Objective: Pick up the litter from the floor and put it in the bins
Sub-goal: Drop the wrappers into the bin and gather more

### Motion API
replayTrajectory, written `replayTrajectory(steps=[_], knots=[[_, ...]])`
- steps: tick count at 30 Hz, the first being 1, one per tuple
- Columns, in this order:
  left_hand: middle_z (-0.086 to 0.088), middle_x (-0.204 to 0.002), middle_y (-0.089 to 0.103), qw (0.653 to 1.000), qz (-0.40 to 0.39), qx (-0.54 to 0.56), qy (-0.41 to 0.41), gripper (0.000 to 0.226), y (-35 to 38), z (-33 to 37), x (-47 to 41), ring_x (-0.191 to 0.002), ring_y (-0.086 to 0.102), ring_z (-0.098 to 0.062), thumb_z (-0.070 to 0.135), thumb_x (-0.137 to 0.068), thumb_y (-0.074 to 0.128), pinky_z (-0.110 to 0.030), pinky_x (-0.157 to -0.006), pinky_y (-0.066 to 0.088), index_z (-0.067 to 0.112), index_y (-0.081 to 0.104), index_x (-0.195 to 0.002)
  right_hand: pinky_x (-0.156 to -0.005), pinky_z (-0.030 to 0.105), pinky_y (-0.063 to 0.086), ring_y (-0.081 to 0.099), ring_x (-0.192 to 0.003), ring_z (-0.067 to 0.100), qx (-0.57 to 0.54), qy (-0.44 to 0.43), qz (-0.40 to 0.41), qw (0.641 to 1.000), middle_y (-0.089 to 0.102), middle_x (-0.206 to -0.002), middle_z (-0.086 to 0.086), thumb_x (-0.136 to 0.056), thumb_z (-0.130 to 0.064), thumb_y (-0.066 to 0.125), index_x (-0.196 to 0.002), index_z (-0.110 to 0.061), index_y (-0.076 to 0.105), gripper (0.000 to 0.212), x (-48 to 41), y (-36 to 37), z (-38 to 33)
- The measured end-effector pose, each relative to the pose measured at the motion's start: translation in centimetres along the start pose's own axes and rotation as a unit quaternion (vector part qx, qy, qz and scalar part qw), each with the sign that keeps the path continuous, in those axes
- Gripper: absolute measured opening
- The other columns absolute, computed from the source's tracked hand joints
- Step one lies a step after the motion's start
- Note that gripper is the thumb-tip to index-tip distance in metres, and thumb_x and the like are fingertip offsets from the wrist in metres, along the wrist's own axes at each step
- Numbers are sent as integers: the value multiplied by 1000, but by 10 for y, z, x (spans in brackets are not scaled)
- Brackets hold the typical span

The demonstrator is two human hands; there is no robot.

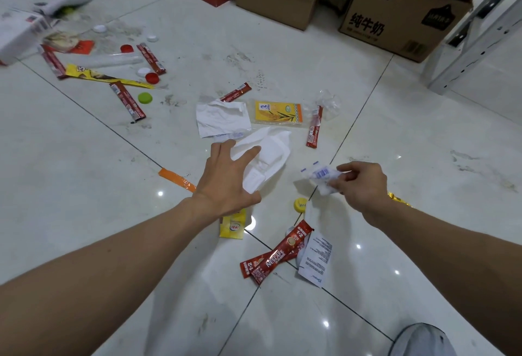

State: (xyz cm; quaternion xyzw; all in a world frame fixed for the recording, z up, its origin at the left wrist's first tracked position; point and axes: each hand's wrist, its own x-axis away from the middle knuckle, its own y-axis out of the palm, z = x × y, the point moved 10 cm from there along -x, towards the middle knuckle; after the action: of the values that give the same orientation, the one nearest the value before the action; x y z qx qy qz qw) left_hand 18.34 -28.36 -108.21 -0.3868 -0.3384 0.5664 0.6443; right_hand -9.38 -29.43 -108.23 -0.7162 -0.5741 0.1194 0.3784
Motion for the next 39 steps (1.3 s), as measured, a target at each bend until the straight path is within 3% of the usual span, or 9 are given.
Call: replayTrajectory(steps=[8, 16, 21, 24, 31, 34, 37, 39], knots=[[-12, -147, 24, 996, 74, 22, -51, 98, -56, -28, 1, -134, 15, -25, 46, -65, 78, -37, -109, 29, 33, 29, -149, -81, 40, 59, 70, -85, 25, -150, 9, -10, 989, 69, -88, 12, -69, -2, 83, -85, -18, 66, 29, -7, 35, -63], [-6, -142, 27, 976, 177, 30, -126, 97, -135, -74, 27, -132, 14, -20, 45, -62, 77, -39, -108, 35, 31, 31, -146, -76, 37, 60, 69, -76, 26, -270, -16, -51, 961, 70, -88, 12, -73, 1, 80, -92, -8, 66, 25, 13, 82, -159], [-4, -141, 27, 958, 239, 18, -160, 92, -189, -107, 58, -130, 14, -17, 43, -62, 77, -35, -104, 38, 30, 35, -143, -74, 33, 59, 67, -71, 23, -321, -45, -100, 941, 70, -88, 14, -72, 1, 81, -92, -5, 69, 25, 42, 119, -224], [-3, -140, 28, 948, 267, -2, -174, 90, -217, -127, 78, -130, 15, -18, 45, -63, 78, -29, -104, 32, 28, 38, -142, -75, 33, 59, 67, -71, 23, -338, -60, -133, 930, 68, -84, 13, -72, 2, 81, -94, -4, 68, 25, 66, 141, -257], [-4, -136, 28, 908, 344, 5, -241, 82, -283, -165, 126, -129, 15, -17, 42, -62, 76, -35, -106, 38, 29, 44, -137, -75, 34, 60, 72, -81, 27, -359, -89, -210, 905, 71, -92, 16, -72, 2, 81, -98, -1, 68, 29, 119, 189, -329], [-3, -135, 28, 890, 378, 1, -254, 80, -313, -173, 154, -128, 16, -17, 40, -64, 76, -27, -103, 33, 28, 45, -137, -76, 36, 60, 72, -85, 30, -382, -101, -242, 886, 70, -94, 18, -71, 3, 81, -97, 1, 68, 29, 148, 205, -361], [-2, -136, 28, 868, 412, -14, -277, 81, -343, -186, 190, -129, 16, -18, 41, -63, 76, -28, -103, 36, 28, 46, -138, -74, 33, 60, 71, -83, 29, -395, -124, -282, 866, 70, -86, 14, -73, 3, 79, -89, -3, 67, 21, 185, 219, -394], [-3, -138, 28, 852, 430, -26, -298, 83, -362, -195, 217, -131, 16, -19, 40, -63, 76, -26, -102, 34, 28, 45, -139, -76, 36, 60, 71, -86, 31, -402, -138, -312, 850, 70, -91, 16, -72, 3, 80, -93, -1, 67, 25, 211, 231, -412]])
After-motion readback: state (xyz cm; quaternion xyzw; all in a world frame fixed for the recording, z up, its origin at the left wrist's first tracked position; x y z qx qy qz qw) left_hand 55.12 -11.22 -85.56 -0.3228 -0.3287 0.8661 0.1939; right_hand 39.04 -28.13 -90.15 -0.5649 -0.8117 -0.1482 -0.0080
